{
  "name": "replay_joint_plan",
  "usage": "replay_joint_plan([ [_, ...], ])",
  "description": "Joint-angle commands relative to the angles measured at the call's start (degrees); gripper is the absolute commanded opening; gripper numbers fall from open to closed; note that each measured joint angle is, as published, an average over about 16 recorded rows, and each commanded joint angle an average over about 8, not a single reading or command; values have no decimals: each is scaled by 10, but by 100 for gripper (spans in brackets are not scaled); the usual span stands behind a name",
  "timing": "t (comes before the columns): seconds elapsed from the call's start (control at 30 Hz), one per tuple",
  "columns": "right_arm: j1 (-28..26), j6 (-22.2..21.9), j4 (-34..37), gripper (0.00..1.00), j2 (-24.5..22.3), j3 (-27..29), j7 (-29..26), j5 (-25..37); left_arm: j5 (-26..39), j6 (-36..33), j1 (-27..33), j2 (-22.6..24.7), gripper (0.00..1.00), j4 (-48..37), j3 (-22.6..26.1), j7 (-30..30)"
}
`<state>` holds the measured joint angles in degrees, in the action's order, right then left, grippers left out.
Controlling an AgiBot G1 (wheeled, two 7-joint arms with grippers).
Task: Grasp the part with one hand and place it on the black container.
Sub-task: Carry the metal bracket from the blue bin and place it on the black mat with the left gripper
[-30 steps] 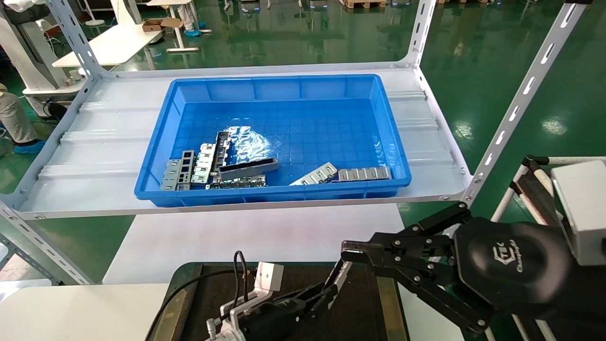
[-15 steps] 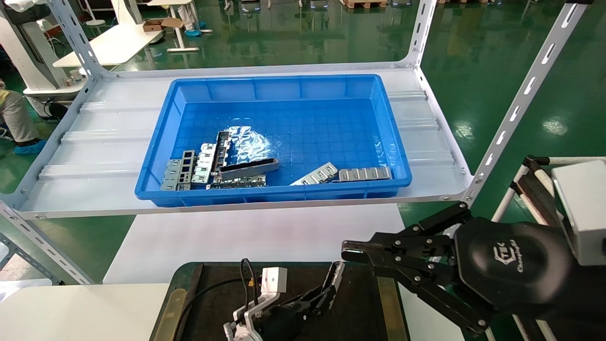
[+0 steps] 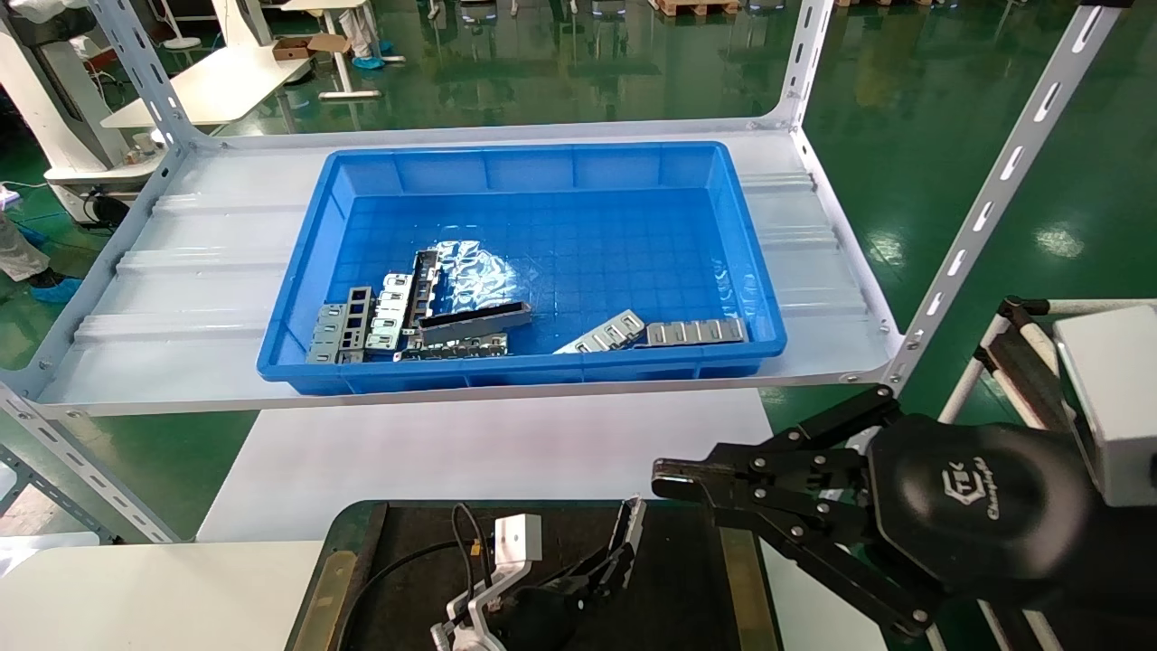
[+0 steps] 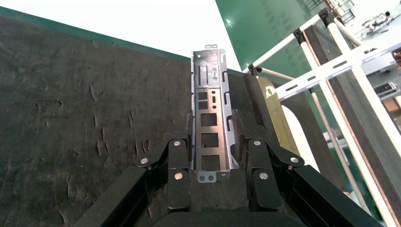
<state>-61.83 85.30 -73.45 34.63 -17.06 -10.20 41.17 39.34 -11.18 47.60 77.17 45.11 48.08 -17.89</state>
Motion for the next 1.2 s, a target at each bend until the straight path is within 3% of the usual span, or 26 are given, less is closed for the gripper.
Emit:
replay_joint_plan([
  [0.03,0,0,0,0,0,0,0,0,-4,2,-2,2,0,-1,-3,3],
  [0.37,0,0,0,0,0,0,0,0,-28,16,-10,4,1,-1,-7,16],
  [0.43,0,0,0,3,0,0,0,0,-32,18,-10,5,10,-2,-5,19],
  [0.5,0,0,0,14,0,0,0,0,-37,21,-11,5,30,-3,-4,21],
  [0.63,0,0,0,60,0,-1,0,0,-46,25,-11,5,79,-3,1,24],
  [0.73,0,0,0,90,0,-1,0,0,-52,29,-11,5,99,-3,5,27],
  [0.83,0,0,0,100,0,-1,0,-1,-58,32,-10,5,100,-2,9,30],
  [1.2,0,0,0,100,0,-1,1,-1,-79,38,-8,5,100,1,20,39],
])
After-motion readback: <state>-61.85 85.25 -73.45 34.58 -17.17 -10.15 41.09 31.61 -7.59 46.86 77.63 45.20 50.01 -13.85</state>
